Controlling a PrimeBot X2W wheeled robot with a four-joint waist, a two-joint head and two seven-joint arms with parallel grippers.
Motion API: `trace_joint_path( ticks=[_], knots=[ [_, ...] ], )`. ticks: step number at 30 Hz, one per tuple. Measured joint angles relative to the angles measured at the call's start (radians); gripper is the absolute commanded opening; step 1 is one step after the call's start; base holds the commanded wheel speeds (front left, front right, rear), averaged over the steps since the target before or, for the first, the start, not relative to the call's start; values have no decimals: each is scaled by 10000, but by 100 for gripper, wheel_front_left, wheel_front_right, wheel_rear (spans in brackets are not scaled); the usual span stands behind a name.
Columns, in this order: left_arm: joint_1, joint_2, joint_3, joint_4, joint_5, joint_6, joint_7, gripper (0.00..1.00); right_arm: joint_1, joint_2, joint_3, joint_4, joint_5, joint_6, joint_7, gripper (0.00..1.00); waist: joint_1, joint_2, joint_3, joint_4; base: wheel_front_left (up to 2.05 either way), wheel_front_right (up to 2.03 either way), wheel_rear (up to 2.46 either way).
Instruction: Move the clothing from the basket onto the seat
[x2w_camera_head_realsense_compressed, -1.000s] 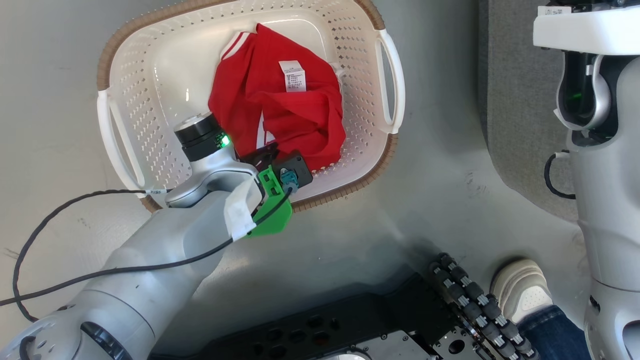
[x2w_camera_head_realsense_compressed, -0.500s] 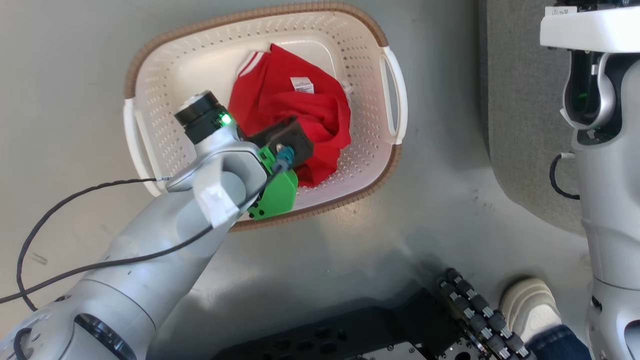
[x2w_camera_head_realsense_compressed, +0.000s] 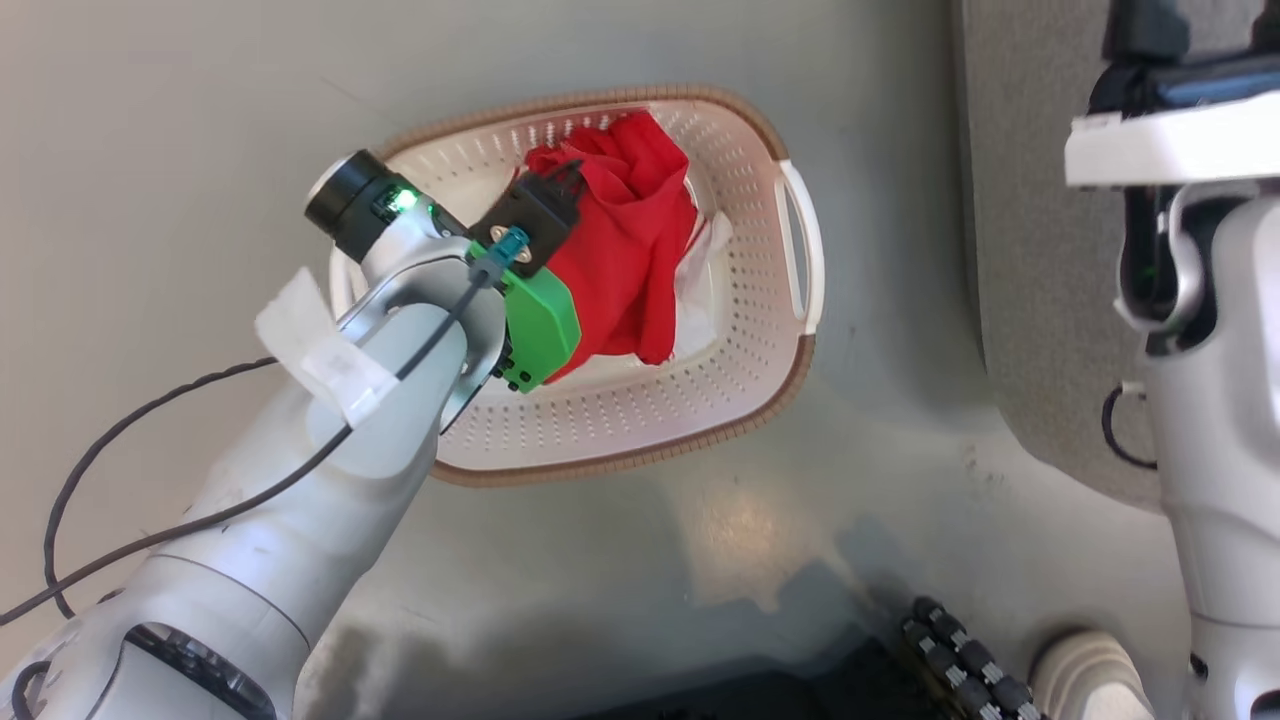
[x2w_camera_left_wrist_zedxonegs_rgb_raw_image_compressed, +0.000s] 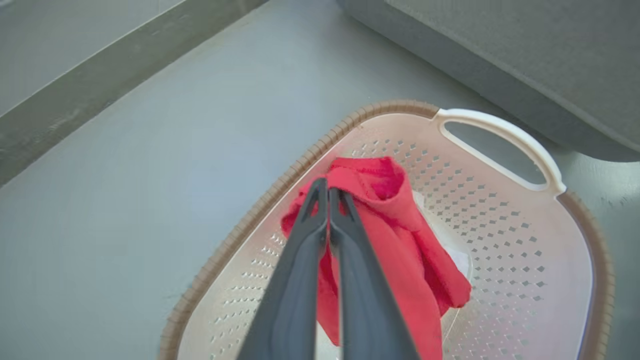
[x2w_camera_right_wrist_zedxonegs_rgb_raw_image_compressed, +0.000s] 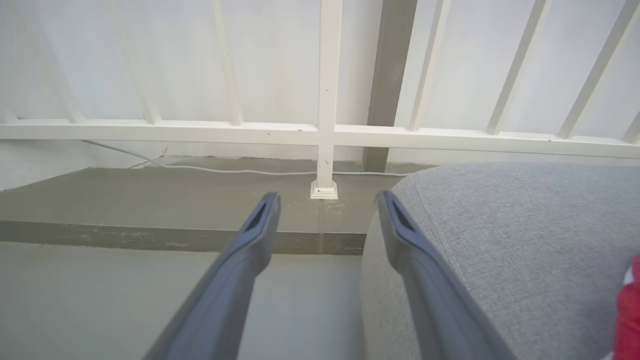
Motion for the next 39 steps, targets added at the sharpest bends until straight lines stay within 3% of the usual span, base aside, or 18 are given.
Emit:
trace_joint_path(
  ticks=[21, 39],
  knots=[
    [543, -82, 1256, -644, -826, 527, -171, 0, 1841, 188, -40, 926, 4, 489, 0, 100, -1, 0, -2895, 614, 0, 0, 0],
    [1946, 63, 2117, -1417, -1335, 825, -173, 0, 3591, 311, -4, 1684, 15, 844, 0, 100, -1, 0, -5488, 1131, 0, 0, 0]
  ],
)
